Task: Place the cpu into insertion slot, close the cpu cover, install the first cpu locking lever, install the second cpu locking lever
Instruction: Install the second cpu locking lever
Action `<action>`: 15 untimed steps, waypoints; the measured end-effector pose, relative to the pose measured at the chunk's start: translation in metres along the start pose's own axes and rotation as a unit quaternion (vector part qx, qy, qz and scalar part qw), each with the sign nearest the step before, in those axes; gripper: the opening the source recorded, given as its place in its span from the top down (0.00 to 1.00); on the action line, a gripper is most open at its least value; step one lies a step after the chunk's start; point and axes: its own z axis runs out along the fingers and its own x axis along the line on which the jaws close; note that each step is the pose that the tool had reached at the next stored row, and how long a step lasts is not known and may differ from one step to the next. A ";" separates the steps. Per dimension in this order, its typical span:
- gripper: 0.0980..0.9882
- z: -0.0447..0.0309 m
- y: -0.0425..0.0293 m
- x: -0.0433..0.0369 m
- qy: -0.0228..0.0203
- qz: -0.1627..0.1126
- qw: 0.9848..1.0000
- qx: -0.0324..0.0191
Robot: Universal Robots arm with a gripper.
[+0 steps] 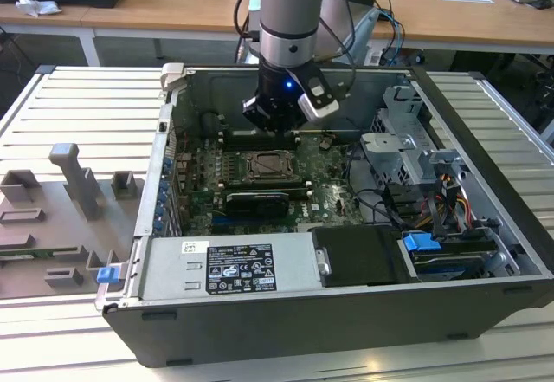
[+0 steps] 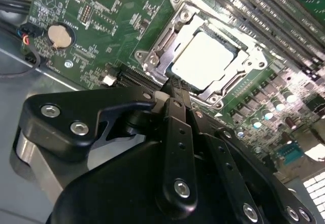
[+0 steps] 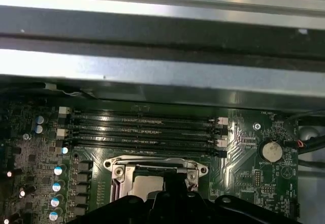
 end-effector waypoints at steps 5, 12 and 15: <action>0.99 -0.0032 -0.0029 0.0001 0.000 0.000 1.000 0.000; 0.99 -0.0119 -0.0046 0.0001 0.000 0.000 1.000 0.000; 0.99 -0.0123 -0.0090 0.0003 0.000 0.000 1.000 0.000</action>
